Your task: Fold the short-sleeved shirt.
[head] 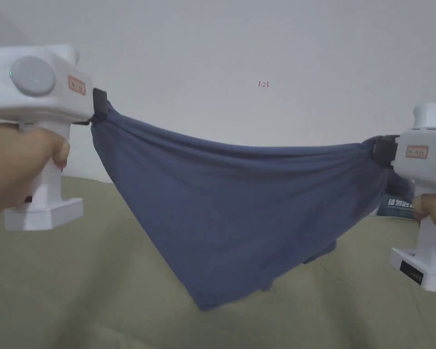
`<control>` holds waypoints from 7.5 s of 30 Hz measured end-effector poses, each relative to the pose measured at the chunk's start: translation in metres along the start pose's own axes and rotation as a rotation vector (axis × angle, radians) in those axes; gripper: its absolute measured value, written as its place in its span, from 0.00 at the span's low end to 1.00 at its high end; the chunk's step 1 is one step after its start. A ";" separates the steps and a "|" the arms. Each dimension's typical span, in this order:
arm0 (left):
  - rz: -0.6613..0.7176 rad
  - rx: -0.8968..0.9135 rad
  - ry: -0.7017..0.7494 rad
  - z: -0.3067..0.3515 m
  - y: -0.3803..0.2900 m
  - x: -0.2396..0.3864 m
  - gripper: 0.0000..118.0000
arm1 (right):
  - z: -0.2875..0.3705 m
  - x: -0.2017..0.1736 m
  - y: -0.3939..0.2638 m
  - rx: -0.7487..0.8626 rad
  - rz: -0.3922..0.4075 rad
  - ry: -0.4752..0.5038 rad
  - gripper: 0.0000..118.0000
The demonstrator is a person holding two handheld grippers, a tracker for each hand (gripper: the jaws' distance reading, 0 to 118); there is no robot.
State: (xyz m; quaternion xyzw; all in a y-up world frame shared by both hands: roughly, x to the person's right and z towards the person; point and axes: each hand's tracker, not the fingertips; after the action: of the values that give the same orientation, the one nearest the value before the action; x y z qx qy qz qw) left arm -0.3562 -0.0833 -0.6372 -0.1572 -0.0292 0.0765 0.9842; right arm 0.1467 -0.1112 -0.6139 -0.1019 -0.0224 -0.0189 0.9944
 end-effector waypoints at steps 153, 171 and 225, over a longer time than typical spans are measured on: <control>-0.081 -0.205 -0.177 0.098 -0.118 -0.040 0.00 | 0.026 0.014 0.007 -0.193 0.082 0.118 0.07; -0.206 0.047 -0.051 0.030 0.029 0.018 0.00 | 0.006 0.027 0.106 0.089 0.106 -0.032 0.07; -0.098 -0.071 -0.137 0.105 -0.135 -0.005 0.00 | 0.160 0.052 -0.069 -0.047 0.041 -0.023 0.07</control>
State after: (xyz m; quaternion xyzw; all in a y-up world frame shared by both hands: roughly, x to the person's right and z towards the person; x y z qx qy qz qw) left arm -0.3502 -0.1785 -0.4952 -0.1849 -0.1070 0.0379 0.9762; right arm 0.1890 -0.1483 -0.4411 -0.1259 -0.0314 0.0022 0.9915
